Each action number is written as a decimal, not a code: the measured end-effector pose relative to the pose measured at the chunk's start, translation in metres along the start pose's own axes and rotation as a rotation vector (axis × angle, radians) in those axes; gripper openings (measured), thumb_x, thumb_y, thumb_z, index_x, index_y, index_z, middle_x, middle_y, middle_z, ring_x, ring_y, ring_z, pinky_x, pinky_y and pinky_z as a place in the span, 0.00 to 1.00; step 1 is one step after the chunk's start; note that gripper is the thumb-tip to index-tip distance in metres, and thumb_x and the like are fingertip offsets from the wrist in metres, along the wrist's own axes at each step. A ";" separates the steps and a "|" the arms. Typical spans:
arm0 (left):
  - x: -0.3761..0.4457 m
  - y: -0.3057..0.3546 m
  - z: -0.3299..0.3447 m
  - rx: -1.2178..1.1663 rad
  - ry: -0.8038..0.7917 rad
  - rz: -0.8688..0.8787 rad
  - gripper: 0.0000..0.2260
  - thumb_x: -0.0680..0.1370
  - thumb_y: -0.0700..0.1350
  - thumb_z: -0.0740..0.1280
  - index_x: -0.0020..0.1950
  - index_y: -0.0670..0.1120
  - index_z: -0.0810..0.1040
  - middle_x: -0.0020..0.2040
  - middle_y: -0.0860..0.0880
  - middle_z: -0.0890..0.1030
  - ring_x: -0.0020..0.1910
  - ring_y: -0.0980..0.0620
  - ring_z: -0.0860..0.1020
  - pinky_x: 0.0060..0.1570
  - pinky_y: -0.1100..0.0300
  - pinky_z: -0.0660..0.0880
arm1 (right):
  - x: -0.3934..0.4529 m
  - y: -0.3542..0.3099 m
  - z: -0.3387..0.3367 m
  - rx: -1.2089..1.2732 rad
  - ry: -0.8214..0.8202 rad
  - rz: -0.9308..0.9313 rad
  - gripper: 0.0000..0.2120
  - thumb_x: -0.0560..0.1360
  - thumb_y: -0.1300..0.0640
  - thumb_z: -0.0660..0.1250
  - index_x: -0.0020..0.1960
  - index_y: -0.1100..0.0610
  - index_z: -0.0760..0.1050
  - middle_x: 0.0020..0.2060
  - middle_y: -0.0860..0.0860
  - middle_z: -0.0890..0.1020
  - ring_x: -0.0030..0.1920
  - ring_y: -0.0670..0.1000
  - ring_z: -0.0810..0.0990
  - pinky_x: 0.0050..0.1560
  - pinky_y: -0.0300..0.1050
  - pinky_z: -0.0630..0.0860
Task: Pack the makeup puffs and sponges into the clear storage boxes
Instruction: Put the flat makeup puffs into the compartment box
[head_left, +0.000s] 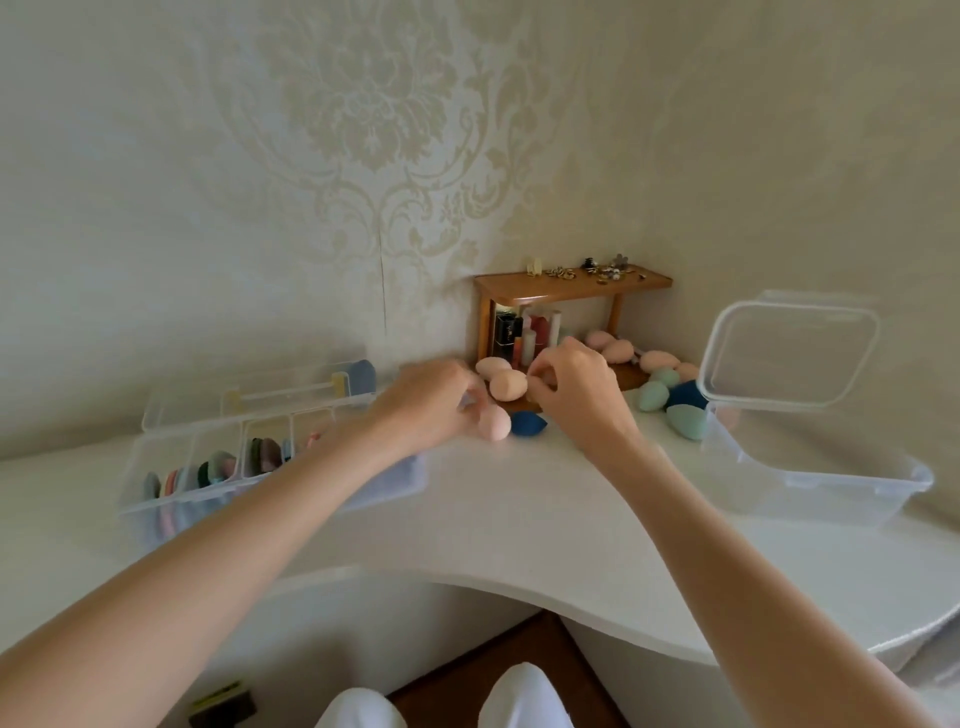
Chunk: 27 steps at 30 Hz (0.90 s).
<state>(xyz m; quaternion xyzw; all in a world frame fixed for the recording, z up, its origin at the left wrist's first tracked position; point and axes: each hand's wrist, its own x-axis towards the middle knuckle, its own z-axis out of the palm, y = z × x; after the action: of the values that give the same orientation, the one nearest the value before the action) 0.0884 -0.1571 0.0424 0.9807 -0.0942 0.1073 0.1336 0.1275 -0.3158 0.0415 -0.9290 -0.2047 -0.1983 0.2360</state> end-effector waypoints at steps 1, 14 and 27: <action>-0.007 -0.008 -0.007 -0.022 0.025 -0.041 0.10 0.76 0.43 0.62 0.52 0.48 0.81 0.55 0.49 0.80 0.54 0.48 0.78 0.55 0.56 0.72 | 0.003 -0.015 0.007 0.093 0.049 -0.043 0.06 0.76 0.63 0.63 0.49 0.61 0.79 0.46 0.56 0.77 0.41 0.50 0.75 0.44 0.43 0.75; -0.083 -0.107 -0.069 -0.147 -0.158 -0.326 0.07 0.77 0.42 0.66 0.50 0.48 0.82 0.50 0.52 0.81 0.49 0.55 0.78 0.54 0.57 0.76 | 0.013 -0.129 0.059 0.543 -0.269 -0.022 0.16 0.73 0.59 0.69 0.59 0.58 0.70 0.41 0.51 0.79 0.36 0.53 0.81 0.38 0.45 0.79; -0.088 -0.126 -0.073 -0.030 -0.239 -0.293 0.09 0.75 0.41 0.67 0.55 0.47 0.80 0.54 0.51 0.81 0.52 0.55 0.78 0.51 0.64 0.72 | 0.012 -0.153 0.088 0.462 -0.342 -0.076 0.10 0.72 0.60 0.67 0.49 0.56 0.67 0.36 0.51 0.75 0.35 0.51 0.75 0.29 0.37 0.68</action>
<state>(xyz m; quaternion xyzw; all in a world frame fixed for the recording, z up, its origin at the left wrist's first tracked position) 0.0174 -0.0035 0.0595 0.9876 0.0329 -0.0320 0.1501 0.0886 -0.1434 0.0308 -0.8624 -0.3157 0.0044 0.3958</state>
